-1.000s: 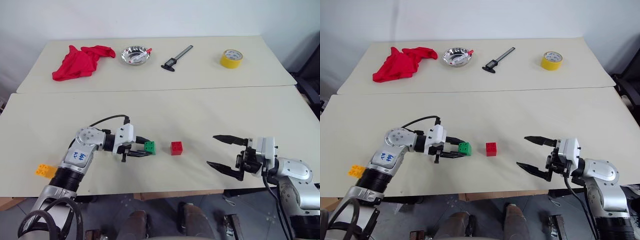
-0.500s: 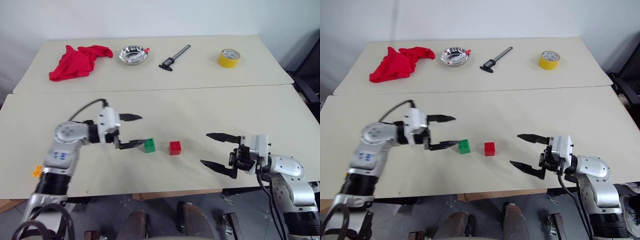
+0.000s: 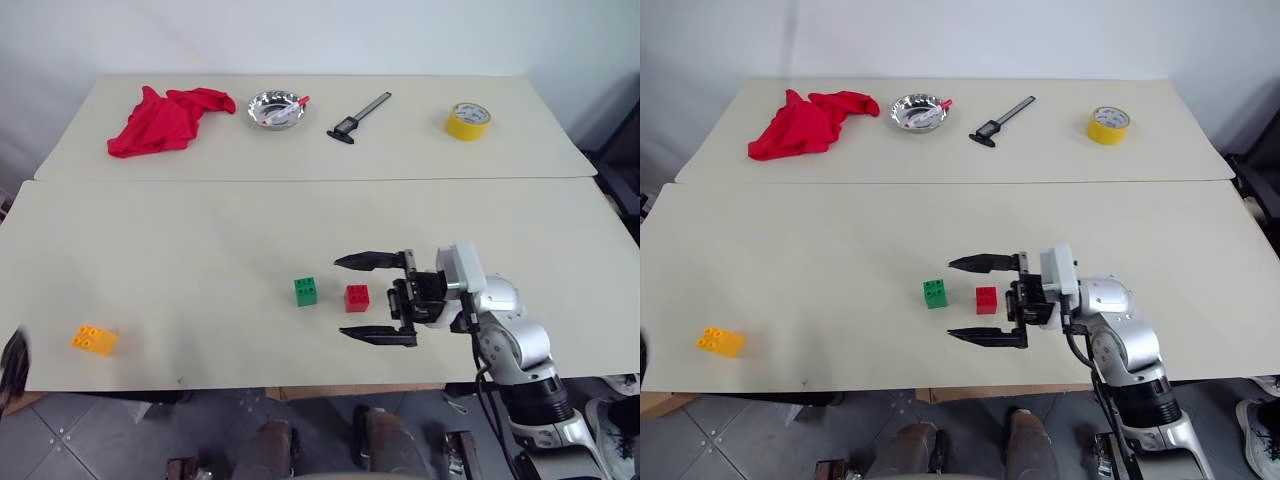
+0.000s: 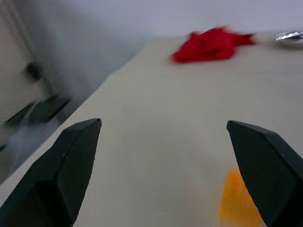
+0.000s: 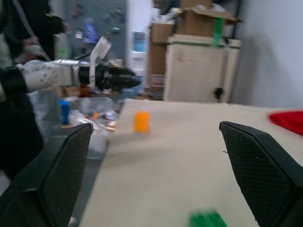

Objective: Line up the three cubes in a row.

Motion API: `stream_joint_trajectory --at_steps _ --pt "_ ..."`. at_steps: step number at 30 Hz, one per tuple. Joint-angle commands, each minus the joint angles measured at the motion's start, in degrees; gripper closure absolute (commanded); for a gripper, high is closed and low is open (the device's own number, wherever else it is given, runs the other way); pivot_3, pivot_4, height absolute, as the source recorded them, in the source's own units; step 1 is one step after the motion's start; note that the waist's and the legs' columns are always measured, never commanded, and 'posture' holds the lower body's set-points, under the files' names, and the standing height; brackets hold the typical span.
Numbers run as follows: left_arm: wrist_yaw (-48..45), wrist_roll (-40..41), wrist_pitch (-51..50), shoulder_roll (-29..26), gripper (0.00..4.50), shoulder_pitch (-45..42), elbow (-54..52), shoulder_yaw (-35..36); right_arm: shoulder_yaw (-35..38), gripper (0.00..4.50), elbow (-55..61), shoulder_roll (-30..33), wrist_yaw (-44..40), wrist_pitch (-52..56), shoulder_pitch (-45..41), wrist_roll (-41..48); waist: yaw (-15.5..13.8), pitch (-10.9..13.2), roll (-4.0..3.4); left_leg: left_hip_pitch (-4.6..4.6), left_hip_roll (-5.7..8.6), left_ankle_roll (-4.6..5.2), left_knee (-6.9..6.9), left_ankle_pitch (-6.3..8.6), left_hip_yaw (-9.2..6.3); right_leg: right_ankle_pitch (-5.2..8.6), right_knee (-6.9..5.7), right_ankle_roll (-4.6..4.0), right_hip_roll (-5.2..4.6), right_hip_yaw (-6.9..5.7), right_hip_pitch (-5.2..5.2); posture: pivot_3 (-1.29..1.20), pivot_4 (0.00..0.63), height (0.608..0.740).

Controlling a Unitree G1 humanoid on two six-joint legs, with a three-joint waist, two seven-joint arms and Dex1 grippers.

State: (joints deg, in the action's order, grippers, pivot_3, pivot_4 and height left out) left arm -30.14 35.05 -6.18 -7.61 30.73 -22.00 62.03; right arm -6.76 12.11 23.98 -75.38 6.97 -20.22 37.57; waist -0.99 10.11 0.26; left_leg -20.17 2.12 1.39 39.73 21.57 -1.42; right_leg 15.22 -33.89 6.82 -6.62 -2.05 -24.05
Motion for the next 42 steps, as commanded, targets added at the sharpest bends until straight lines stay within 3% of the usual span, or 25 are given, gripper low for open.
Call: stream_joint_trajectory --at_steps 1,6,11,18,25,29,36,42 --pt "-1.21 4.74 3.79 3.39 0.01 4.95 -1.08 1.31 -0.63 0.0 2.9 0.59 -1.59 1.31 -0.83 1.56 -0.67 0.01 -0.01 0.01 0.0 0.0 0.1 0.08 -0.13 0.01 0.05 -0.01 -0.01 -0.05 0.12 0.0 0.15 0.74" --pt "-6.39 3.15 6.69 5.91 0.01 9.85 2.85 -4.54 -1.01 0.0 2.85 0.89 -3.02 1.76 -1.65 1.29 -0.32 0.0 -0.05 0.09 -0.01 0.26 0.24 0.38 -0.4 0.23 0.16 -0.43 -0.02 -0.25 0.42 0.0 0.15 0.74" --pt "-7.4 2.02 5.47 -1.2 0.01 7.49 2.87 -10.4 -1.04 0.0 1.7 1.2 -4.12 1.16 -1.64 0.4 -0.22 0.01 -0.08 0.05 -0.14 -0.02 0.23 0.37 -0.53 0.15 0.11 -0.28 0.07 -0.48 0.37 0.0 0.15 0.74" --pt "-8.64 -2.63 3.71 -14.2 0.01 1.8 10.69 -16.06 -1.36 0.0 2.2 1.49 -4.28 0.73 -0.52 -0.66 0.17 0.06 -0.19 0.04 -0.14 -0.06 0.21 0.41 -0.55 0.17 0.07 -0.31 0.12 -0.54 0.34 0.0 0.15 0.74" --pt "-10.74 -4.48 4.21 -19.35 0.01 -4.24 18.18 -20.81 -0.9 0.0 4.06 1.8 -2.73 0.36 1.61 -1.73 1.08 0.07 -0.21 0.0 -0.15 -0.06 0.16 0.46 -0.56 0.17 -0.01 -0.31 0.12 -0.67 0.34 0.0 0.15 0.74" --pt "-10.88 -5.19 3.6 -20.36 0.88 -6.44 19.01 -23.08 -0.92 0.0 4.76 2.0 -1.89 -0.3 2.61 -2.43 1.08 0.07 -0.21 -0.02 -0.14 -0.06 0.16 0.46 -0.57 0.17 0.0 -0.3 0.12 -0.74 0.34 0.0 0.15 0.74" --pt "-13.78 -3.27 4.14 -21.46 3.0 -4.17 17.0 -21.74 -0.84 0.0 4.11 1.82 -0.48 -2.03 4.28 -3.45 1.21 0.09 -0.25 0.0 -0.18 -0.09 0.11 0.48 -0.56 0.17 0.01 -0.3 0.13 -0.74 0.33 0.0 0.15 0.74" --pt "-18.23 -1.5 1.22 -27.76 2.96 -9.75 8.82 -26.3 2.06 0.0 1.97 3.11 1.5 -3.0 5.4 -4.24 0.21 0.1 -0.25 -0.01 -0.16 -0.09 0.18 0.47 -0.63 0.17 0.09 -0.31 0.08 -0.76 0.38 0.0 0.15 0.74"
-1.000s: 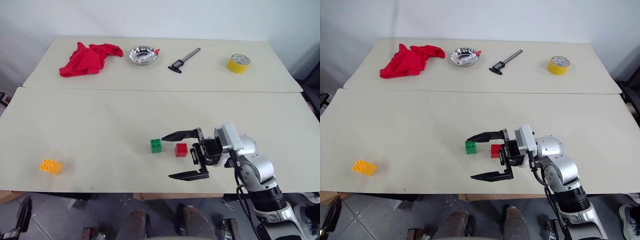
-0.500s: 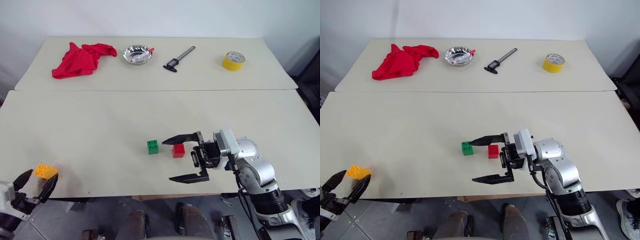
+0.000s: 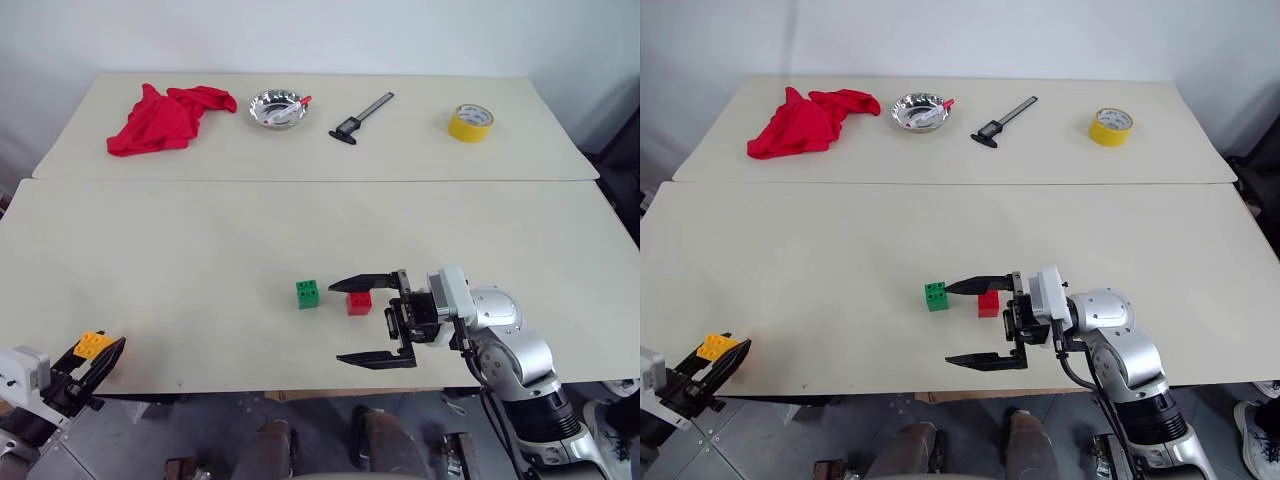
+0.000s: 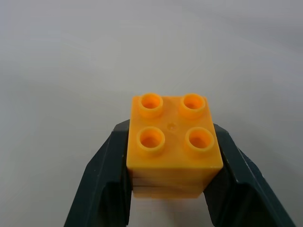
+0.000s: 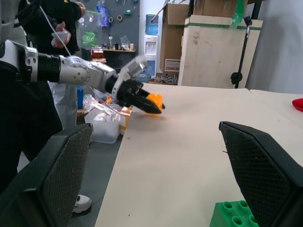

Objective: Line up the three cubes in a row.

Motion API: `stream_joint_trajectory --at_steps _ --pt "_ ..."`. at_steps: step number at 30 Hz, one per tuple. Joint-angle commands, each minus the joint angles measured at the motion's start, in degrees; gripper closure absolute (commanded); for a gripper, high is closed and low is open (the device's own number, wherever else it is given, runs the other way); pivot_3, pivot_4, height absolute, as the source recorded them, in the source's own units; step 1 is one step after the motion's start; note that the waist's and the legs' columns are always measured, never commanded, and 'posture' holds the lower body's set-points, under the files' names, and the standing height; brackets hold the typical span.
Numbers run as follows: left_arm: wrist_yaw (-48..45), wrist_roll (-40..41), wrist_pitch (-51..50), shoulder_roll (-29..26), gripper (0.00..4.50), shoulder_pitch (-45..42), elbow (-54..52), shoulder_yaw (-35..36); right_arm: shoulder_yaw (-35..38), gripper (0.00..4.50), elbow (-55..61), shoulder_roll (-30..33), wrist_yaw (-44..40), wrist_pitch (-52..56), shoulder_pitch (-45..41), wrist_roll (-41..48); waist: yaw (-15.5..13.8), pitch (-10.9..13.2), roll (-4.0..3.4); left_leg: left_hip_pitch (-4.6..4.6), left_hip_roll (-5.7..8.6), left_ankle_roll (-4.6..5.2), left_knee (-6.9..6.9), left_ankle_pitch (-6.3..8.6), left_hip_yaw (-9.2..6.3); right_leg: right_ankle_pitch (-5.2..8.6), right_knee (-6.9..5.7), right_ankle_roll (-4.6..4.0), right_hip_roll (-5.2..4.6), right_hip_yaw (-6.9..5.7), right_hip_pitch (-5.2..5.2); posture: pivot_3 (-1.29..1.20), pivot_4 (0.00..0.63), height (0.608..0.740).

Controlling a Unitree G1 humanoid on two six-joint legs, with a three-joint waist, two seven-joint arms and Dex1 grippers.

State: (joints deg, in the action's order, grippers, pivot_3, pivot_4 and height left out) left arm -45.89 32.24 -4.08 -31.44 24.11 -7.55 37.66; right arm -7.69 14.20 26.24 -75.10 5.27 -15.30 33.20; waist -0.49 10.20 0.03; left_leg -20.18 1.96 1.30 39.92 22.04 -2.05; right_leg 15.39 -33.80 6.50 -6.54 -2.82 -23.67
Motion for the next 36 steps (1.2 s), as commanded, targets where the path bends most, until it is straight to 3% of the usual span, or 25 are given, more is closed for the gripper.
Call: stream_joint_trajectory --at_steps 1,6,11,19,36 --pt "-3.6 1.01 -1.59 -5.68 2.96 -4.52 -6.67 -3.48 3.6 0.0 -0.36 1.05 1.8 -1.44 0.83 0.02 -0.56 0.01 -0.02 0.0 0.03 0.01 0.03 -0.01 -0.01 0.0 0.02 -0.01 -0.02 0.0 0.0 0.0 0.15 0.74" --pt "-12.7 -3.33 -1.41 -15.04 2.96 -16.11 -3.26 -14.25 7.2 0.0 -2.25 2.93 3.6 -2.84 3.04 -1.19 -0.49 0.11 -0.25 0.02 0.09 0.01 -0.01 -0.03 0.01 0.0 -0.2 0.0 0.0 0.03 -0.02 0.0 0.15 0.74" --pt "-21.94 -7.34 2.58 -17.59 2.96 -28.18 7.5 -24.0 8.9 0.0 -2.6 4.31 4.84 -4.11 5.12 -2.39 0.48 0.22 -0.46 0.0 0.08 0.03 -0.07 -0.05 0.24 -0.01 -0.22 0.02 0.19 -0.28 -0.16 0.0 0.15 0.74" --pt "-32.5 -12.75 10.17 -15.05 2.96 -42.8 25.86 -34.23 11.77 0.0 5.02 6.3 8.62 -3.0 13.45 -1.23 0.49 0.23 -0.47 -0.03 0.09 0.09 -0.02 -0.08 0.45 -0.02 -0.32 0.05 0.31 -0.62 -0.26 0.0 0.15 0.74" --pt "-39.89 -19.11 20.19 -4.34 2.96 -60.09 46.51 -41.89 11.88 0.0 8.27 7.42 11.68 -3.0 16.47 -1.78 -0.64 0.23 -0.46 -0.02 0.17 0.29 0.14 -0.19 0.8 -0.15 -0.4 0.28 0.22 -0.61 -0.24 0.0 0.15 0.74"
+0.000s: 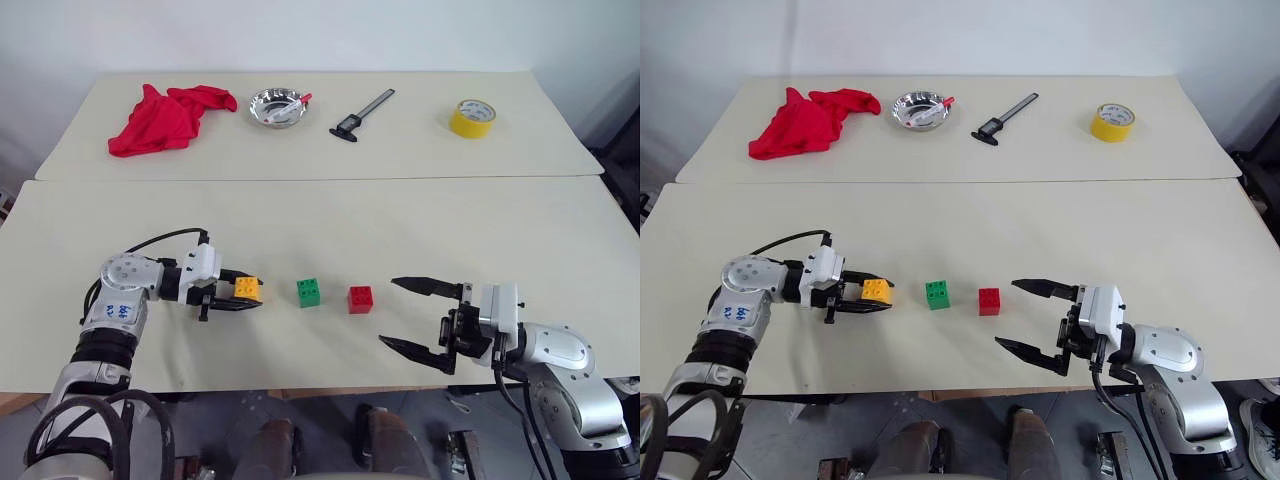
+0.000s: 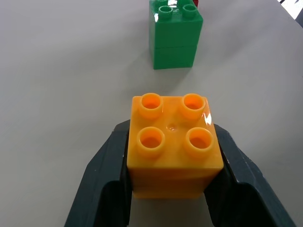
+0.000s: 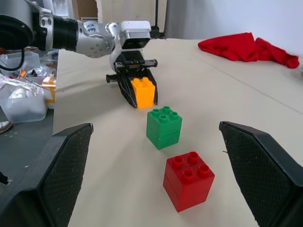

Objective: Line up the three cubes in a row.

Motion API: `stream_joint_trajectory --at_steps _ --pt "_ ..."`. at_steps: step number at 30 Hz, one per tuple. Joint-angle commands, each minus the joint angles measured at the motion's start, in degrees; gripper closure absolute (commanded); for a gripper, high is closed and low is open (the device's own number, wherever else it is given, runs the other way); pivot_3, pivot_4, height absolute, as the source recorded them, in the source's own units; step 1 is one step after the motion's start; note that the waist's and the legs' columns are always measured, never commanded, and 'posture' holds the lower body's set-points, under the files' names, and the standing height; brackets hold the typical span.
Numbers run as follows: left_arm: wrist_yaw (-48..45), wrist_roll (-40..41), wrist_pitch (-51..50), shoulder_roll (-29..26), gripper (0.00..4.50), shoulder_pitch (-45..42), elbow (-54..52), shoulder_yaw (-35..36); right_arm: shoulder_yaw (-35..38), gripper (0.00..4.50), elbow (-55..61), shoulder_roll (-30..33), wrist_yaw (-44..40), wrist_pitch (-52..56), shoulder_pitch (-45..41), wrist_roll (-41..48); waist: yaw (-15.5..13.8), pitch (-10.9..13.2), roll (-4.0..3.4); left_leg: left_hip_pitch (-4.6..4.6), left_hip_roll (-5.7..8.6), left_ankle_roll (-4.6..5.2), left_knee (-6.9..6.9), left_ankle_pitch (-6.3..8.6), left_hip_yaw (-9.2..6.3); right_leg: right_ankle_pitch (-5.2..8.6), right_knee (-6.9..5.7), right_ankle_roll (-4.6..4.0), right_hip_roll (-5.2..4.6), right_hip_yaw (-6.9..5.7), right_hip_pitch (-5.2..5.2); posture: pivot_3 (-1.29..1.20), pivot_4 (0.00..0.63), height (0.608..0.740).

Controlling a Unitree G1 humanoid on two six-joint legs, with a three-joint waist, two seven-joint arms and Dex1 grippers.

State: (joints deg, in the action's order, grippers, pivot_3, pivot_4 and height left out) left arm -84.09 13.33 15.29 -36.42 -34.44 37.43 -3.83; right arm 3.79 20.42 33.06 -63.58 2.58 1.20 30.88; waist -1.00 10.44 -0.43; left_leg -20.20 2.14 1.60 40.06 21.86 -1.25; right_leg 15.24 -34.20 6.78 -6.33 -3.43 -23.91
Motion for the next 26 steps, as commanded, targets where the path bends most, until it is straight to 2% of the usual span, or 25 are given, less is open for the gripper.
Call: stream_joint_trajectory --at_steps 1,9,10,13,18,21,26 --pt "-2.23 -0.18 0.59 0.85 2.61 -1.96 1.92 -0.5 0.28 0.0 1.87 0.6 0.18 -0.37 -0.17 0.46 -0.21 0.0 0.0 0.0 0.0 0.01 0.0 -0.01 0.01 -0.01 0.0 0.01 0.0 0.0 0.0 0.0 0.15 0.74" --pt "-0.21 1.43 0.96 0.37 0.18 -2.73 1.77 2.76 -0.71 0.0 0.18 0.18 -0.04 -0.89 -1.54 0.16 -0.28 0.0 0.01 -0.01 0.0 0.04 0.03 -0.02 0.04 -0.03 0.01 0.06 -0.01 0.03 0.0 0.0 0.15 0.74" --pt "-0.33 2.37 -0.11 -1.24 0.03 -0.84 -0.45 4.05 -0.34 0.0 -0.33 0.48 -0.59 -0.89 -1.89 0.61 -0.28 0.0 0.01 -0.01 0.0 0.04 0.03 -0.02 0.03 -0.03 0.01 0.06 0.0 0.03 -0.01 0.0 0.15 0.74" --pt "0.83 6.63 -4.94 -8.16 0.03 8.85 -10.32 10.89 1.53 0.0 -3.54 2.07 -3.55 -0.87 -4.12 2.25 1.36 0.01 0.01 0.01 -0.06 0.04 -0.04 0.0 0.14 -0.03 0.0 0.06 -0.01 0.16 -0.09 0.0 0.15 0.74" --pt "8.0 10.17 -11.29 -14.5 0.03 23.06 -22.6 22.56 2.92 0.0 -9.18 7.31 -10.23 1.31 -11.09 3.87 1.36 0.09 -0.11 -0.03 -0.15 0.02 -0.02 0.01 0.17 -0.03 0.01 0.05 -0.25 0.22 -0.17 0.0 0.15 0.74" --pt "12.74 12.25 -16.69 -15.02 0.03 27.32 -29.93 26.24 3.11 0.0 -12.3 9.95 -13.45 2.03 -15.47 4.13 0.51 0.12 -0.1 0.0 -0.16 0.01 -0.01 0.01 0.09 -0.04 0.03 0.07 -0.33 0.29 -0.09 0.0 0.15 0.74" --pt "18.02 10.77 -15.99 -13.92 0.03 29.16 -32.21 28.4 1.69 0.0 -16.79 9.86 -16.94 -1.7 -18.12 1.1 -0.51 0.12 -0.12 -0.01 -0.14 -0.03 -0.02 0.02 -0.1 -0.03 0.11 0.04 -0.33 0.41 -0.01 0.0 0.15 0.74"
